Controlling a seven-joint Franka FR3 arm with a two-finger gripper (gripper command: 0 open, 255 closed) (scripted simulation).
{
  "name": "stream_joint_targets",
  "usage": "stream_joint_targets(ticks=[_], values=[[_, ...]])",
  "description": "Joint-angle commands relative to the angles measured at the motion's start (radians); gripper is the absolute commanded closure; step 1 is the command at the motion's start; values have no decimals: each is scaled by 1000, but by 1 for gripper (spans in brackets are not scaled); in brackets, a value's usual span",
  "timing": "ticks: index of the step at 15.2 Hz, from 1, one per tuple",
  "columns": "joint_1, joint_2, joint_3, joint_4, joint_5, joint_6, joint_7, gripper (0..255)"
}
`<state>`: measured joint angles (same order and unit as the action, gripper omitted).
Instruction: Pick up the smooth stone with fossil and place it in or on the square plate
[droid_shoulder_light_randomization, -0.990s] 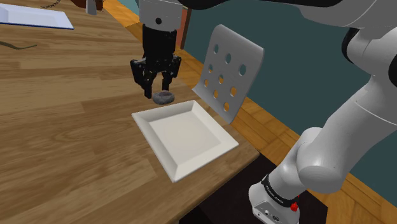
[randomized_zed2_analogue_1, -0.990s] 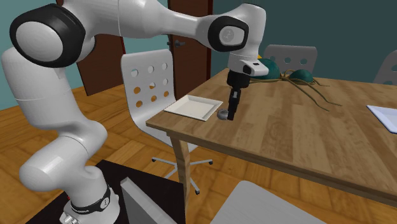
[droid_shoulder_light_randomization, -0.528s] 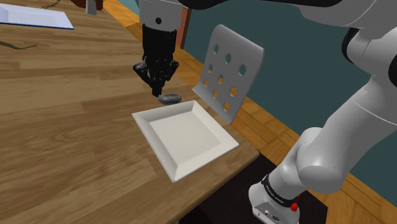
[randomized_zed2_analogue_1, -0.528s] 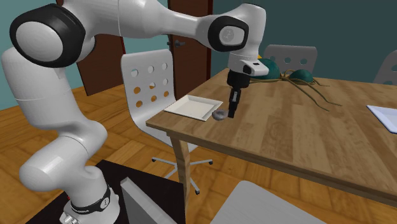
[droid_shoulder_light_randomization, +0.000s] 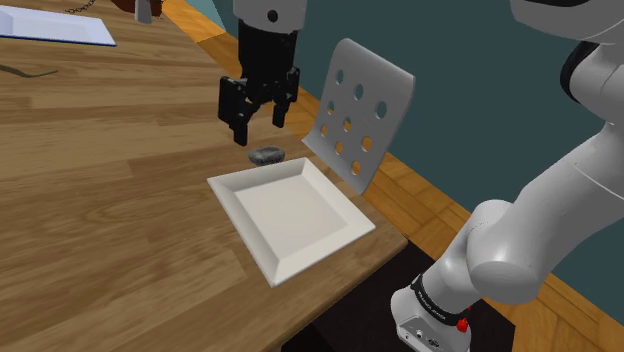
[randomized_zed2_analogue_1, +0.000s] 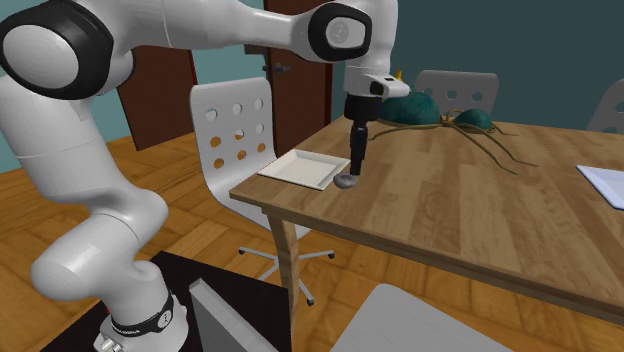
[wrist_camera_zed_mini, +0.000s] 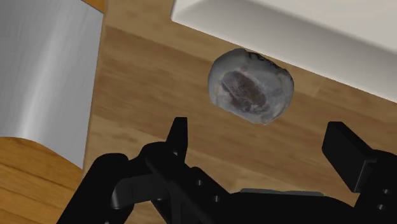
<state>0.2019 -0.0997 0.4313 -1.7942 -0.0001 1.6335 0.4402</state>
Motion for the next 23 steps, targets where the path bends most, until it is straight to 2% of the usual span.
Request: stream_joint_targets(ticks=[1,7,14,15,23], values=[[2,-19,0,-35,-1,19,-13,0],[1,-29,-2,-119,3,94,-16,0],[1,-29,-2,-119,3,94,-16,0],[1,-29,-2,-119,3,94,-16,255],[1,-29,-2,-119,3,94,-16,255]])
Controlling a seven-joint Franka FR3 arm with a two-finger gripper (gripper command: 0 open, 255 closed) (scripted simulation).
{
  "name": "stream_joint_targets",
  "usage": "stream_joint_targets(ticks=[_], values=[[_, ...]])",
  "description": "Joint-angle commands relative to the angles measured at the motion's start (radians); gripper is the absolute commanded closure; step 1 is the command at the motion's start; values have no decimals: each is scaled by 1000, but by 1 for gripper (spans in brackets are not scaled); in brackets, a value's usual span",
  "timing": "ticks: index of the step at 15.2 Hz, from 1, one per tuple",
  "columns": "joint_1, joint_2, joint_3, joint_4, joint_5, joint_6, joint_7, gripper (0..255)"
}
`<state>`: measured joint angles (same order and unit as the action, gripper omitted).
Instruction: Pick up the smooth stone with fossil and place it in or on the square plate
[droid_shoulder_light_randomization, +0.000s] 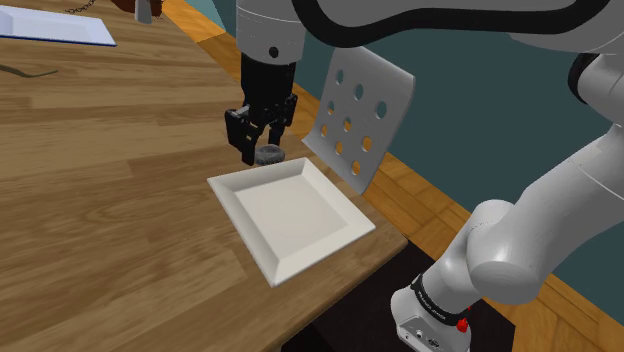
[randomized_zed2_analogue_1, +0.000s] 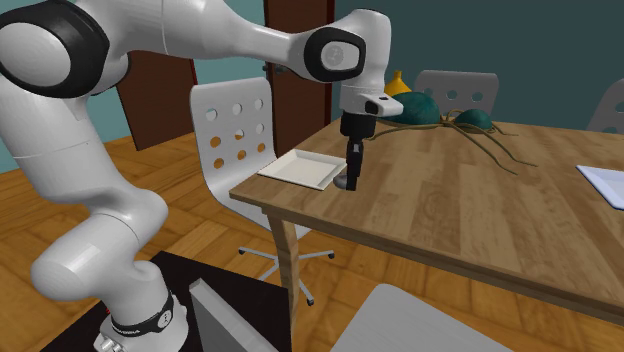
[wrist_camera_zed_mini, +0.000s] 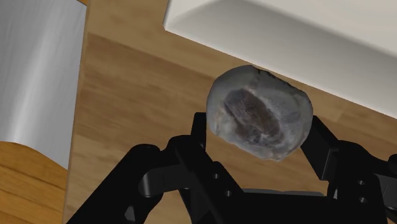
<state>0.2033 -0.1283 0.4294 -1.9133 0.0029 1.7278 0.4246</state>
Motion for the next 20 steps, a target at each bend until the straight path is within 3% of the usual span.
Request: stream_joint_targets(ticks=[1,18,20], values=[[0,0,0,0,0,0,0,255],[-2,32,2,262,-13,-234,1,255],[5,7,8,242,-1,-236,14,255]])
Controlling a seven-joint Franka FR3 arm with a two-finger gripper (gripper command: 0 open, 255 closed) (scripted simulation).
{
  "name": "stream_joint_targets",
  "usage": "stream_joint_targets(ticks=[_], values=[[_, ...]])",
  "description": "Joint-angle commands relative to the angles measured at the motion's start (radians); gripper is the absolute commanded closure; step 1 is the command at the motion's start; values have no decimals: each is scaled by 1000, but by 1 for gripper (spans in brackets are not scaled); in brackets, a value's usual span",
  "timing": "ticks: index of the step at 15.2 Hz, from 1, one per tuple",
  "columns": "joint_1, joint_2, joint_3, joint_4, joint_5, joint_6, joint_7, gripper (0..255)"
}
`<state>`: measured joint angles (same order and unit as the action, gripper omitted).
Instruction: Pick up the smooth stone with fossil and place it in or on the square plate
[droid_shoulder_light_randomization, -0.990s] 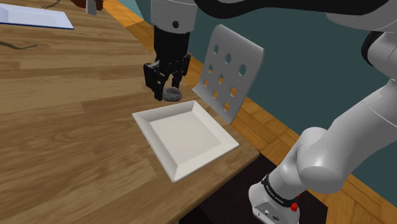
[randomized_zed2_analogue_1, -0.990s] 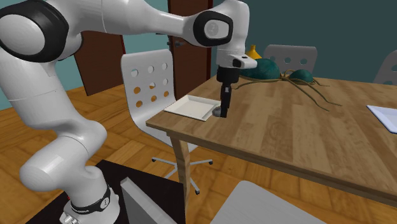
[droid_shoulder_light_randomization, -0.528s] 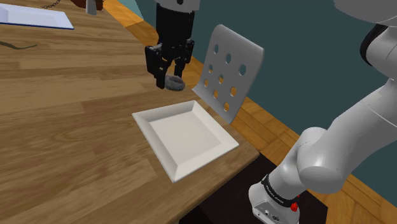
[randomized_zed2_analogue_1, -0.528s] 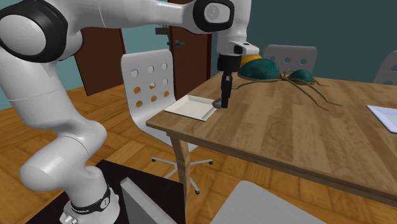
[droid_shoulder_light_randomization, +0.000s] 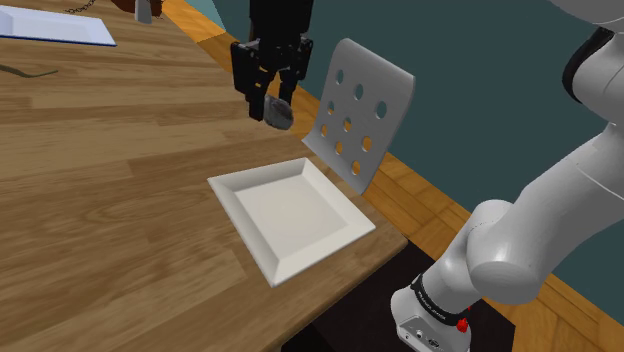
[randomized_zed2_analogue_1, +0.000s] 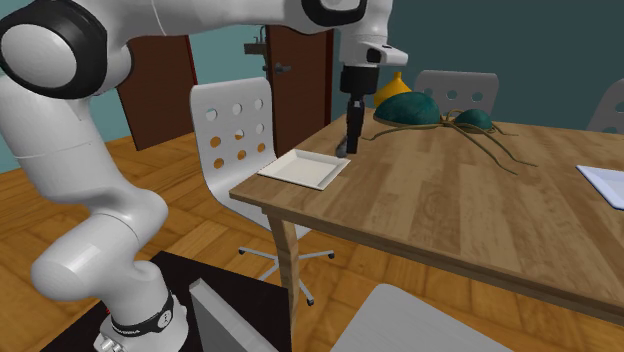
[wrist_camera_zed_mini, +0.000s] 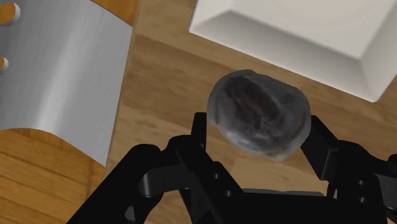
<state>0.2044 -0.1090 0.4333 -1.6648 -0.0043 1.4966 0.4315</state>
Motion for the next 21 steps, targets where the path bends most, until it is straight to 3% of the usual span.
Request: stream_joint_targets(ticks=[1,8,21], values=[[11,-37,10,-29,18,-5,19,255],[70,-189,63,-145,103,-25,120,255],[80,-223,70,-350,121,149,111,255]])
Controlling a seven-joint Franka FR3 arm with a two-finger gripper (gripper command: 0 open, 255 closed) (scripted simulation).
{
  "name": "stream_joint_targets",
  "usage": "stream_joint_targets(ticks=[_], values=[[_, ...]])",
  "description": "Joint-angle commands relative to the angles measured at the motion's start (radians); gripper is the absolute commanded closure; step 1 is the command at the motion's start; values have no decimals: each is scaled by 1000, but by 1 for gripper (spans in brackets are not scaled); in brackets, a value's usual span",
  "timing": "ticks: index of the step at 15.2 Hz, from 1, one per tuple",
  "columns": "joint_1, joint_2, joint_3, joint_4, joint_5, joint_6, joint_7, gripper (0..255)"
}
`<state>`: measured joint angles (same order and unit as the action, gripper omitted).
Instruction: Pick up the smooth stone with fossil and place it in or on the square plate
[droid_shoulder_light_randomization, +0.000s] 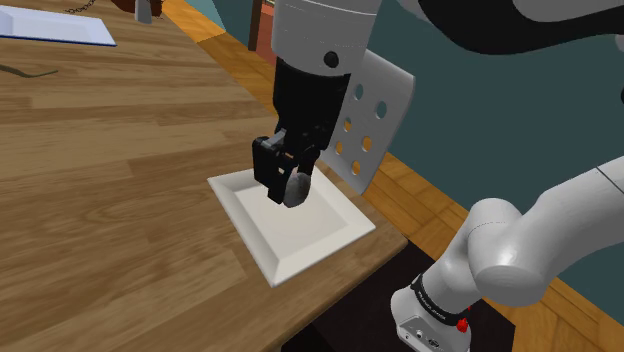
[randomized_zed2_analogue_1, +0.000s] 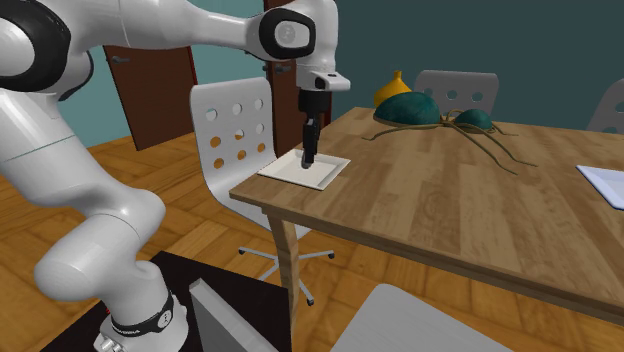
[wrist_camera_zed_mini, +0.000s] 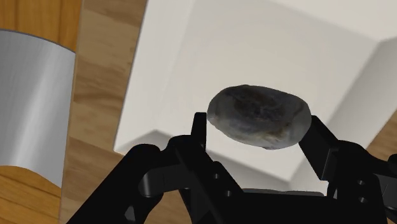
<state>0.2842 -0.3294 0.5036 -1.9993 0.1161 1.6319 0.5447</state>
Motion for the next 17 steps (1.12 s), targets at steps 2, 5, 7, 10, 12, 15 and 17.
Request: stream_joint_targets(ticks=[2,5,7,10,12,15,17], values=[[1,-4,1,-36,2,32,-2,255],[1,-4,1,-35,2,32,-2,255],[2,-4,1,-35,2,32,-2,255],[1,-2,1,-36,2,34,-2,0],[1,-2,1,-35,1,33,-3,0],[2,-4,1,-35,2,32,-2,0],[-2,9,-1,43,-5,-34,3,0]])
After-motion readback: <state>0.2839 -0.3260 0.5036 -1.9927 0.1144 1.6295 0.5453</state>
